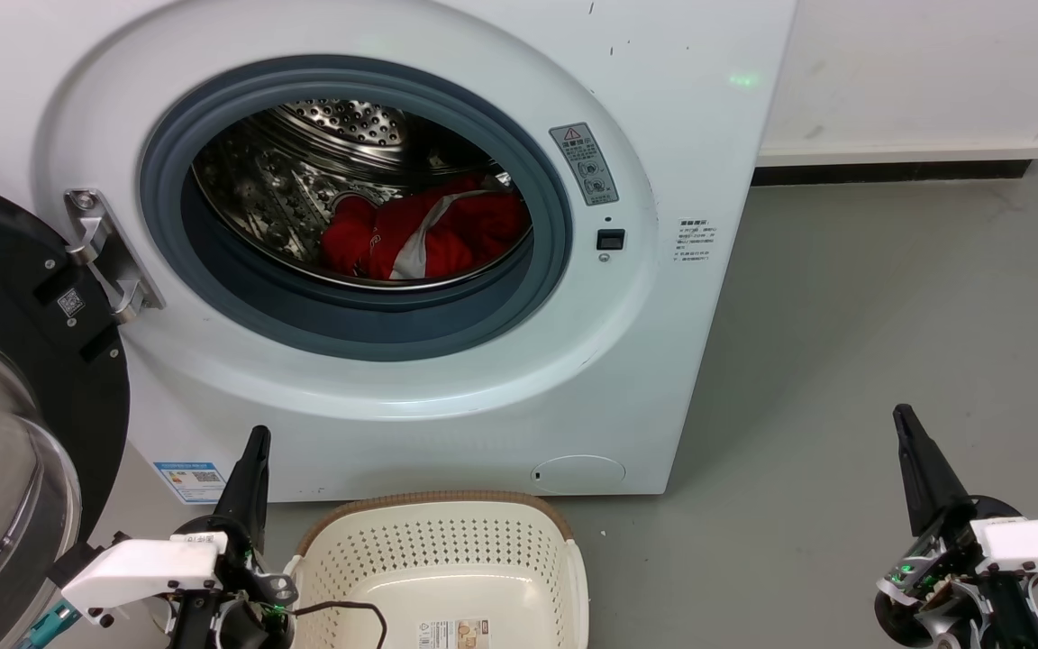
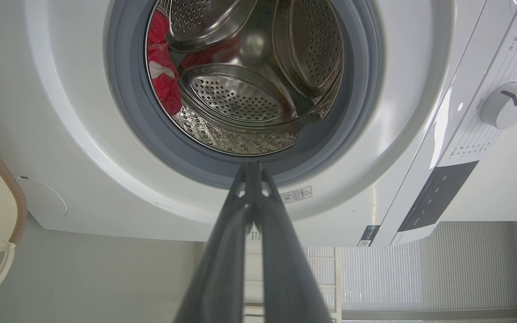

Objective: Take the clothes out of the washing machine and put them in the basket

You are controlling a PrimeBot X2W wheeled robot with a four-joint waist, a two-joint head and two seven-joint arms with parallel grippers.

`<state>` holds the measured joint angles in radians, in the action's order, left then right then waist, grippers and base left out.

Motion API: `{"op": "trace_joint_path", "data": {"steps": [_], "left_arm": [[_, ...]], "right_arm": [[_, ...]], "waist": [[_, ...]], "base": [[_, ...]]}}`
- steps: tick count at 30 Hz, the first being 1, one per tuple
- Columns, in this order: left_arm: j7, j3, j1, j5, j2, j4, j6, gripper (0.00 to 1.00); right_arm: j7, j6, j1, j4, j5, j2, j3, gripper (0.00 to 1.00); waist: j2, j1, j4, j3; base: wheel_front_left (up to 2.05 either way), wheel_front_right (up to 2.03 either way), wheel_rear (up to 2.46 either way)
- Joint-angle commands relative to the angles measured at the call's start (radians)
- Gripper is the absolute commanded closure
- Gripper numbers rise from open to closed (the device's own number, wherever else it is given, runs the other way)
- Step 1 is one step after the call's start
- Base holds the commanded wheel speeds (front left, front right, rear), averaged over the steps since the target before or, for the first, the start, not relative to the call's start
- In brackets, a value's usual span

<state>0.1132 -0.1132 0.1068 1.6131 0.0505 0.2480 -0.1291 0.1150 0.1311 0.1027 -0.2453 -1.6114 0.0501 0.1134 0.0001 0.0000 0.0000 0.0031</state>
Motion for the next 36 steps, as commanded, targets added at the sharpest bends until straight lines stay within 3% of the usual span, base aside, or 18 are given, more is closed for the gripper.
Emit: {"op": "trace_joint_path", "data": {"steps": [1, 36], "left_arm": [[0.004, -0.002, 0.005, 0.000, -0.001, -0.003, -0.004, 1.00], [0.004, -0.002, 0.005, 0.000, -0.001, -0.003, -0.004, 1.00]], "right_arm": [[0.001, -0.001, 0.012, -0.001, -0.004, 0.000, 0.000, 1.00], [0.001, -0.001, 0.012, -0.001, -0.004, 0.000, 0.000, 1.00]], "waist": [[-0.0001, 0.0000, 0.000, 0.000], [-0.0001, 0.0000, 0.000, 0.000]], "base": [[0.00, 0.00, 0.00], [0.00, 0.00, 0.00]]}}
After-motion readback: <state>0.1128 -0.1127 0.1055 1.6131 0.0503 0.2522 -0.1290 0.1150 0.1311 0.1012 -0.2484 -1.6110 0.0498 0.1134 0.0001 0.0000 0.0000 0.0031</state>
